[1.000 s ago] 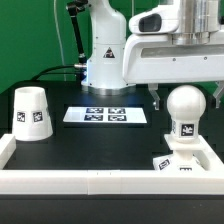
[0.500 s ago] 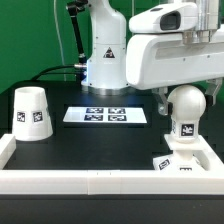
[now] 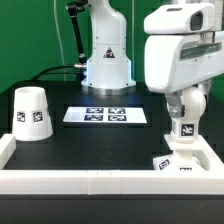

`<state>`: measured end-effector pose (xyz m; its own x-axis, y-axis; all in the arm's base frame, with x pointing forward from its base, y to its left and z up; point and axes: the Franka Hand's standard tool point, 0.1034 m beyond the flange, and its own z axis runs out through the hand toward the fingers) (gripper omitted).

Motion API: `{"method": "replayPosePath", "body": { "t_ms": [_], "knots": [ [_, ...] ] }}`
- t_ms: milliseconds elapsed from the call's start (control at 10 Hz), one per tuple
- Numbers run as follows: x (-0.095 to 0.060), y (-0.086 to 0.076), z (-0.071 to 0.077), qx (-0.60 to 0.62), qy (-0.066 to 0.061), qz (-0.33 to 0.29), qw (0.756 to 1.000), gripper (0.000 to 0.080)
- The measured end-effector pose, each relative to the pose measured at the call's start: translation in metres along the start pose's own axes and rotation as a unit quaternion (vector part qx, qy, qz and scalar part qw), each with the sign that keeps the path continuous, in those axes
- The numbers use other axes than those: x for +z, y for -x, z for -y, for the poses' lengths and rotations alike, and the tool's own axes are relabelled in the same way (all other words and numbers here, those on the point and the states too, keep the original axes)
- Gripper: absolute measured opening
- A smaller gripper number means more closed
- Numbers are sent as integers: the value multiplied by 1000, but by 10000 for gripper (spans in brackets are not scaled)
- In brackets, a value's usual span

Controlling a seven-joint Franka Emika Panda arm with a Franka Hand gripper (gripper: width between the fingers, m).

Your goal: Assemble lamp

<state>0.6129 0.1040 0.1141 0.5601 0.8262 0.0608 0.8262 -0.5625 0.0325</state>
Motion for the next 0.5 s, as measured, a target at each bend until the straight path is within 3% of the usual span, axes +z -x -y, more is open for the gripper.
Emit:
{"method": "replayPosePath", "body": {
  "t_ms": [500],
  "knots": [
    [0, 3, -4, -163, 11, 14, 986, 698]
  ]
}}
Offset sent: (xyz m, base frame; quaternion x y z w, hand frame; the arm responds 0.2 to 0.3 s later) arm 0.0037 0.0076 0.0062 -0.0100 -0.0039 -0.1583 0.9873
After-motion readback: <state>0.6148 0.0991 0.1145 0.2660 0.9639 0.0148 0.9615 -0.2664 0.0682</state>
